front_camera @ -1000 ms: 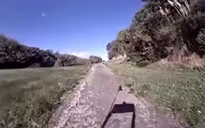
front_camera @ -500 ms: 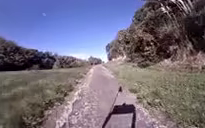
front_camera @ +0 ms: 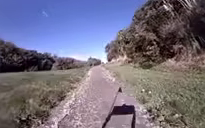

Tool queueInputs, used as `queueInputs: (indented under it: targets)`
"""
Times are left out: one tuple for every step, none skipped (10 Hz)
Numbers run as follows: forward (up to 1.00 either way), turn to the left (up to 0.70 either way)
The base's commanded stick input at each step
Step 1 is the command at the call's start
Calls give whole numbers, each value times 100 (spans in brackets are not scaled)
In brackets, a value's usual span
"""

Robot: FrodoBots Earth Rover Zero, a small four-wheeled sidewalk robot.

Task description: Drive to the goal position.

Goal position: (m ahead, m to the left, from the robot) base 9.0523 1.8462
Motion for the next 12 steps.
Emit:
queueInputs:
  targets:
    - [100,13]
    - [100,29]
    - [100,19]
    - [100,7]
    - [100,1]
    - [100,1]
    - [100,1]
    - [100,1]
    - [100,1]
    - [100,1]
    - [100,1]
    - [100,1]
